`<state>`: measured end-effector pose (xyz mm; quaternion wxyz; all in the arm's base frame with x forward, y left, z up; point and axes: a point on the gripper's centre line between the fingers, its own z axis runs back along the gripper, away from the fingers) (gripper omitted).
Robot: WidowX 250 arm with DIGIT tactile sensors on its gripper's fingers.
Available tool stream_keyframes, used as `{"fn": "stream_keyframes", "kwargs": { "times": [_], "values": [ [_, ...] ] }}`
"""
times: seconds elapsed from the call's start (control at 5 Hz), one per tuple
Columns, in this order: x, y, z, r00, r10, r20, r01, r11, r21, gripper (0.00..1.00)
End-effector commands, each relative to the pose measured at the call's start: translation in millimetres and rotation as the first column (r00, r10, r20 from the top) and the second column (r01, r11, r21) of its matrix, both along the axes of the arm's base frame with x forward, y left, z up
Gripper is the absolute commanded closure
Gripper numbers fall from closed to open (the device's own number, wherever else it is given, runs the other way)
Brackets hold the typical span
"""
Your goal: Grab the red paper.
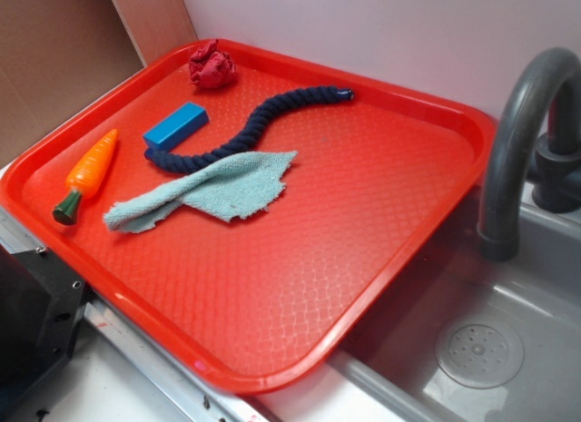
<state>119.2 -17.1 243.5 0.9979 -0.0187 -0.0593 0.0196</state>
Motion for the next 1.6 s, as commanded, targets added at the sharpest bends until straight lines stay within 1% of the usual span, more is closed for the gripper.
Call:
{"fn": "stream_keyframes", "kwargs": {
  "times": [0.0, 0.2, 0.4, 0.6, 0.8, 1.0, 1.2, 1.4],
  "values": [
    [0, 0, 0, 1.000, 0.000, 0.000, 0.000, 1.000, 0.000, 0.00],
    [14, 11, -9, 0.990, 0.089, 0.105, -0.093, 0.995, 0.032, 0.00],
    [23, 25, -16, 0.983, 0.155, 0.100, -0.162, 0.984, 0.069, 0.00],
    [43, 42, -30, 0.984, 0.109, 0.144, -0.118, 0.991, 0.059, 0.00],
    [69, 70, -43, 0.967, 0.169, 0.191, -0.188, 0.979, 0.084, 0.00],
    [85, 81, -55, 0.961, 0.125, 0.249, -0.139, 0.990, 0.039, 0.00],
    [131, 110, -101, 0.970, 0.116, 0.216, -0.128, 0.991, 0.042, 0.00],
    [152, 126, -121, 0.974, 0.141, 0.180, -0.148, 0.989, 0.028, 0.00]
  ]
}}
